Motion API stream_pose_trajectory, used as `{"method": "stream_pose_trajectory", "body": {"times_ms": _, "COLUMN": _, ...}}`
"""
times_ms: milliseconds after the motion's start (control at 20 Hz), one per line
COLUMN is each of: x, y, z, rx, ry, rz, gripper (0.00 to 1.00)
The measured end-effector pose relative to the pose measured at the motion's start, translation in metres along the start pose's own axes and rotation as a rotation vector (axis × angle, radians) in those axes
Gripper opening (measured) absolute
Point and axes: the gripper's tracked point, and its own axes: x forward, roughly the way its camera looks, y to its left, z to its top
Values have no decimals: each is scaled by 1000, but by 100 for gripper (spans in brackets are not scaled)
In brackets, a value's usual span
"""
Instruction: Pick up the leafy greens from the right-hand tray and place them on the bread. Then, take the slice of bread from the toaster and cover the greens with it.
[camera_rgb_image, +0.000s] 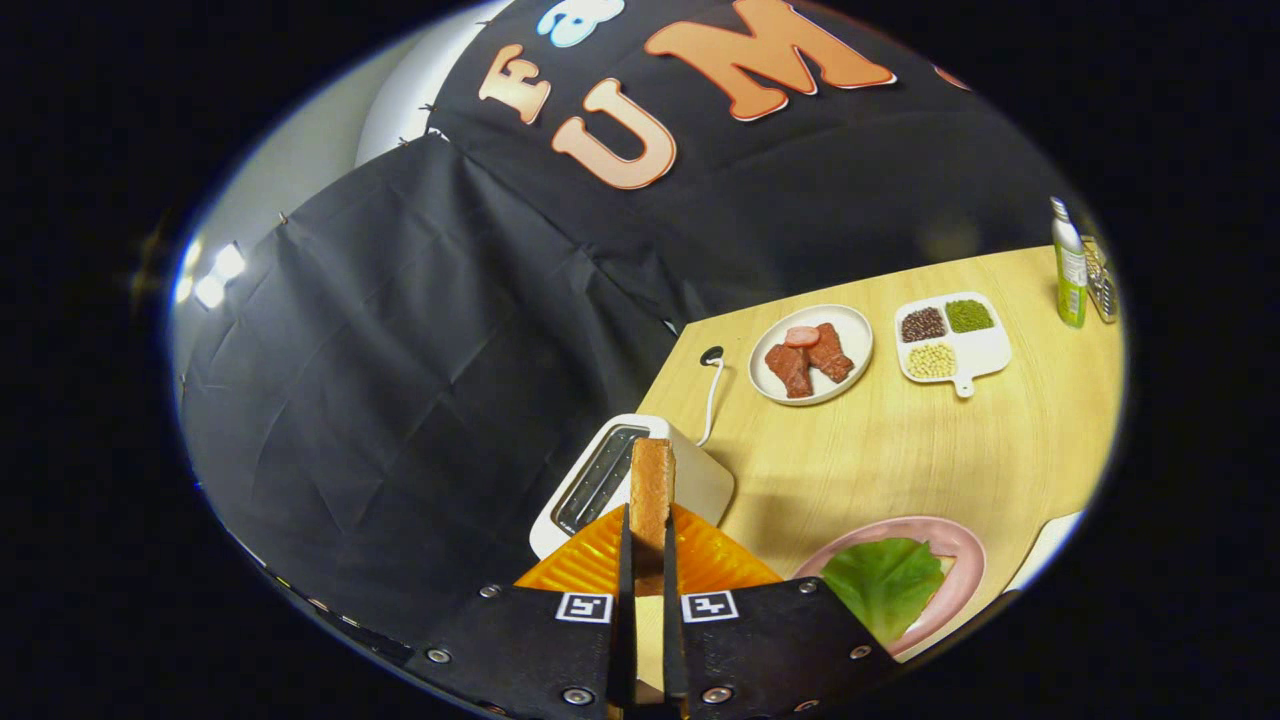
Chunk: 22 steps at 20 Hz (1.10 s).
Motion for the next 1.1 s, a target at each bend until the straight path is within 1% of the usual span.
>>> {"method": "stream_pose_trajectory", "body": {"times_ms": 300, "x": -13, "y": -42, "z": -17, "rx": 63, "ry": -21, "rz": -43, "gripper": 11}}
{"method": "stream_pose_trajectory", "body": {"times_ms": 650, "x": -27, "y": -85, "z": -42, "rx": 115, "ry": -6, "rz": -83, "gripper": 11}}
{"method": "stream_pose_trajectory", "body": {"times_ms": 1100, "x": -34, "y": -140, "z": -89, "rx": 181, "ry": 65, "rz": -132, "gripper": 11}}
